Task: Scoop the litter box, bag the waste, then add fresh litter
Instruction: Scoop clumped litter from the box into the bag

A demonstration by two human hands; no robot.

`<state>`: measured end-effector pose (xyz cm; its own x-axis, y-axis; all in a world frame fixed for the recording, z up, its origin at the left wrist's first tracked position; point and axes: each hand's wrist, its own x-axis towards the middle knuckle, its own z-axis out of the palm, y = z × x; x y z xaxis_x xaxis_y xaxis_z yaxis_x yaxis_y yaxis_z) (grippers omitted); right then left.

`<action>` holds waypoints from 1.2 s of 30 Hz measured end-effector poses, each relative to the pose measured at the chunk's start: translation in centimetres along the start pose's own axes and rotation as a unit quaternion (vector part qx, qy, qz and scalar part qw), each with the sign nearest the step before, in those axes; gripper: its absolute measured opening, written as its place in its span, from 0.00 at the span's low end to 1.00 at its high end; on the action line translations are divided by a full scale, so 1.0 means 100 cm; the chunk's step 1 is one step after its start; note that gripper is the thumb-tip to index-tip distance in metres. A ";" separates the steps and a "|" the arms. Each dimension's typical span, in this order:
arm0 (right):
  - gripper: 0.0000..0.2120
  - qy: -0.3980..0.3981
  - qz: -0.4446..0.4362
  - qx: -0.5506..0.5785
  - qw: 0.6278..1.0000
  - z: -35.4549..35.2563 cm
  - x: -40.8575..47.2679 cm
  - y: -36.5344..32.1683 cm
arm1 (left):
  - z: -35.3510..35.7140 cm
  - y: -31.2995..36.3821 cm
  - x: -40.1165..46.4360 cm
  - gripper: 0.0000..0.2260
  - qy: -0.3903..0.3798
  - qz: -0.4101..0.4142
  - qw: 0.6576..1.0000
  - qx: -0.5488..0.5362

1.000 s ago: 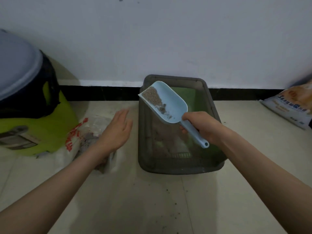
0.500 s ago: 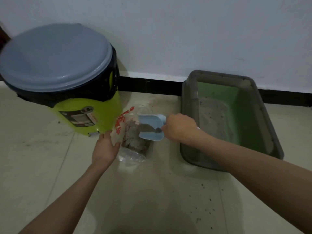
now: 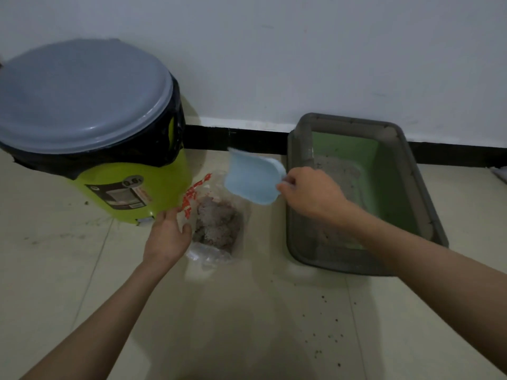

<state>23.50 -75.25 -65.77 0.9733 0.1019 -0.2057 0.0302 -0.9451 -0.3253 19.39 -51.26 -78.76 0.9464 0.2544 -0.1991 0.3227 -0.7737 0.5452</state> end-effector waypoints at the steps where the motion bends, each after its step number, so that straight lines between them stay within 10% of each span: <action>1: 0.12 0.010 0.020 0.058 0.998 -0.008 0.000 0.014 | -0.001 0.009 0.000 0.18 0.008 0.022 1.000 0.006; 12: 0.14 0.058 0.298 0.406 0.862 -0.024 -0.012 0.151 | 0.052 0.164 -0.010 0.24 -0.115 0.304 0.941 0.092; 36: 0.19 -0.063 0.362 0.523 0.769 0.060 0.131 0.185 | 0.120 0.207 0.017 0.26 -0.053 0.217 0.975 -0.008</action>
<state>35.43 -89.57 -80.04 0.6169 -0.2425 -0.7487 -0.7728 -0.0070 -0.6346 27.51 -73.82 -77.53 0.9870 -0.1577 -0.0302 -0.1070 -0.7862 0.6087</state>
